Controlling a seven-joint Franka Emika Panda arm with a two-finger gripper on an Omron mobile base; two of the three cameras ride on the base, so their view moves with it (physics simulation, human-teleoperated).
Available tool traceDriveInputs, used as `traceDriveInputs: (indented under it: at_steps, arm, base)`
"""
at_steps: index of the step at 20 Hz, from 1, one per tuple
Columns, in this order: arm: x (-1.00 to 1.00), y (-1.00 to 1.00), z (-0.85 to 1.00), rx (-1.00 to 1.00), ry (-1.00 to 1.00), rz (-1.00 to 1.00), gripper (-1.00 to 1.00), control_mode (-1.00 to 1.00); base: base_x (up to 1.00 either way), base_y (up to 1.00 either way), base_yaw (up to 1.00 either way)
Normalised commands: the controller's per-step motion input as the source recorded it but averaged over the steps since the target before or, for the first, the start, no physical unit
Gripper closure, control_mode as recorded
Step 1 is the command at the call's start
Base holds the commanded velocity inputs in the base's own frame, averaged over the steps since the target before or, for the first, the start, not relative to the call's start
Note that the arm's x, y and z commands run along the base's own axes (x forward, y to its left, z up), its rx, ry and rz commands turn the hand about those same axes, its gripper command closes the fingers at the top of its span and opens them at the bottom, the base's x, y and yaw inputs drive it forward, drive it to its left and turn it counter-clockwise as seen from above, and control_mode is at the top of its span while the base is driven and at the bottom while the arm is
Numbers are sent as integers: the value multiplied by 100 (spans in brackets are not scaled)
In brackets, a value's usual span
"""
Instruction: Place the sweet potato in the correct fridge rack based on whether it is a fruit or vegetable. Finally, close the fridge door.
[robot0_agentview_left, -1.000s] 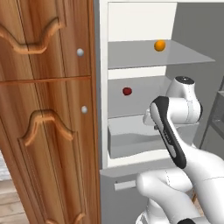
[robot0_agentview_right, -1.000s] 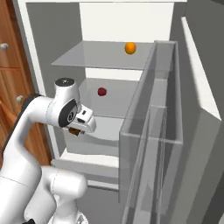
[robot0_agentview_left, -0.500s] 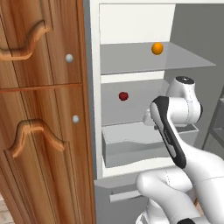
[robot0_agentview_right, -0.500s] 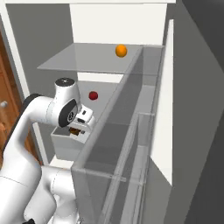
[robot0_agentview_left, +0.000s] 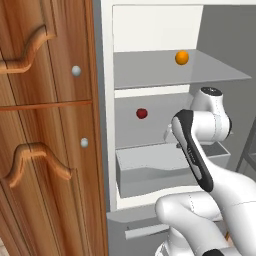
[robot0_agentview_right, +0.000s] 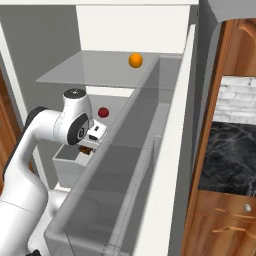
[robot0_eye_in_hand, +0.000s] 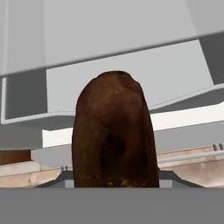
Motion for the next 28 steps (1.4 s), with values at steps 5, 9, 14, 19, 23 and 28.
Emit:
traceDriveInputs:
  at_steps: [5, 9, 14, 19, 23, 28]
  arm:
    - [0, 0, 0, 0, 0, 0, 100, 100]
    - [0, 0, 0, 0, 0, 0, 100, 100]
    - [0, 0, 0, 0, 0, 0, 100, -100]
    - [0, 0, 0, 0, -14, 0, 100, -100]
    - [0, -4, 2, -2, -27, 0, 100, -100]
    - [0, -16, 9, 0, -25, 0, 100, -100]
  base:
    - [24, 0, 0]
    - [3, 0, 0]
    - [0, 0, 0]
    - [0, 0, 0]
    - [0, 0, 0]
    - [0, 0, 0]
